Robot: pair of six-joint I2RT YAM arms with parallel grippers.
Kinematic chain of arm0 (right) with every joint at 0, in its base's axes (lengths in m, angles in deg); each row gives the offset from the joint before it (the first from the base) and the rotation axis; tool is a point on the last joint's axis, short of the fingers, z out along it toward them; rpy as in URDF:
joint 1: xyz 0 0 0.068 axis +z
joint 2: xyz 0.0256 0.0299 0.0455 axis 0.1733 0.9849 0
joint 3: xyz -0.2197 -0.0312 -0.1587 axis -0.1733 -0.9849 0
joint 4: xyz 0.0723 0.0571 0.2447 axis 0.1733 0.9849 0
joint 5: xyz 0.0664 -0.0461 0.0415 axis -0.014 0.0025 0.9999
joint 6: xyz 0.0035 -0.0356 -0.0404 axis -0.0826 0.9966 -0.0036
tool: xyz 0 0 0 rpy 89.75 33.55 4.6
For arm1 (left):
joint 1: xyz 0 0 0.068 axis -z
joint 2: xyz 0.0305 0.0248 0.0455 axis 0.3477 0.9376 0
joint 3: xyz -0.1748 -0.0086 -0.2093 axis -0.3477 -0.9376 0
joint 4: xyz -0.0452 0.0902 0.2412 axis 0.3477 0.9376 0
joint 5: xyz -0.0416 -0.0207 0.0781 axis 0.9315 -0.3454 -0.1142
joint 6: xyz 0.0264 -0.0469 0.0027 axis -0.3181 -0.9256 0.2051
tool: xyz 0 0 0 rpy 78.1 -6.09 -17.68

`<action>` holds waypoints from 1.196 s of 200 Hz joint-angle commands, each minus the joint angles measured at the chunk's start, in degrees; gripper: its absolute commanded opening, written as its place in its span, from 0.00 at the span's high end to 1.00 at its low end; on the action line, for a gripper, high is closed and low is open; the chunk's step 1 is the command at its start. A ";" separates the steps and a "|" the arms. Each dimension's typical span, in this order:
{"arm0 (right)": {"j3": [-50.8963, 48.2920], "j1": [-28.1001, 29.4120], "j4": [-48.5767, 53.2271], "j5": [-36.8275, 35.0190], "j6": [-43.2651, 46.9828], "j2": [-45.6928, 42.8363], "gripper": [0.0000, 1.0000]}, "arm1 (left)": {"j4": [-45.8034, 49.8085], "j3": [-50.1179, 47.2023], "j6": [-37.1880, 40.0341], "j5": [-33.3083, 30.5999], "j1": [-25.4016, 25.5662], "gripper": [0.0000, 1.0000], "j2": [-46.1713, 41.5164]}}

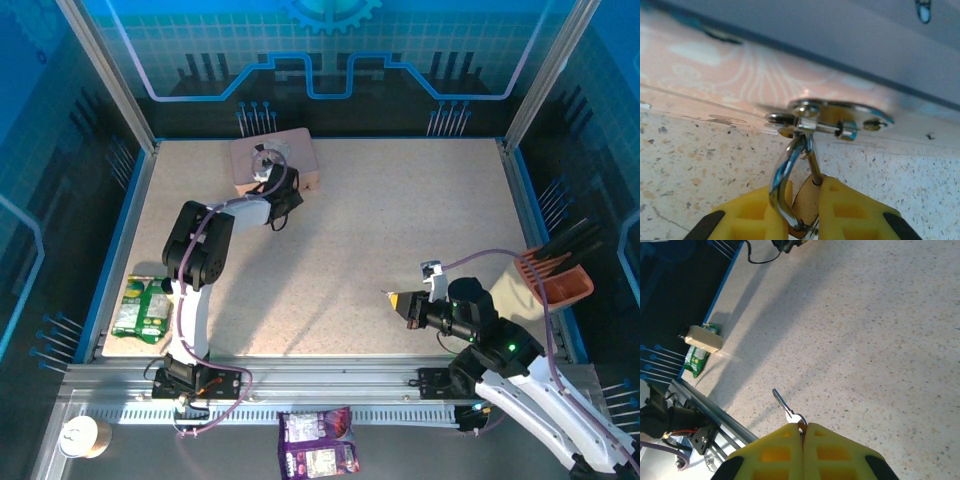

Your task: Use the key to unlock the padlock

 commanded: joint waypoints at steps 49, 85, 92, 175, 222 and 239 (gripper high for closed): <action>1.58 -1.60 3.38 -3.65 -4.04 0.98 1.00 | 7.60 -0.93 15.98 1.44 9.11 0.97 -4.22; 2.08 -2.08 3.86 -3.98 -4.36 2.42 1.00 | 7.78 -2.24 17.85 3.59 13.87 0.98 -5.01; 2.29 -2.18 3.91 -4.10 -4.52 2.52 1.00 | 7.85 -2.39 17.96 4.06 14.80 0.98 -5.03; 0.59 -2.67 4.45 -4.97 -6.83 1.79 1.00 | 9.55 -6.07 16.43 8.62 27.92 0.99 -7.16; 0.38 -2.84 3.29 -3.94 -7.34 3.69 1.00 | 10.37 -12.45 19.28 9.62 31.80 0.98 -13.01; -0.28 -2.77 2.10 -3.40 -7.96 4.27 1.00 | 9.30 -17.50 20.08 9.62 32.04 0.98 -16.57</action>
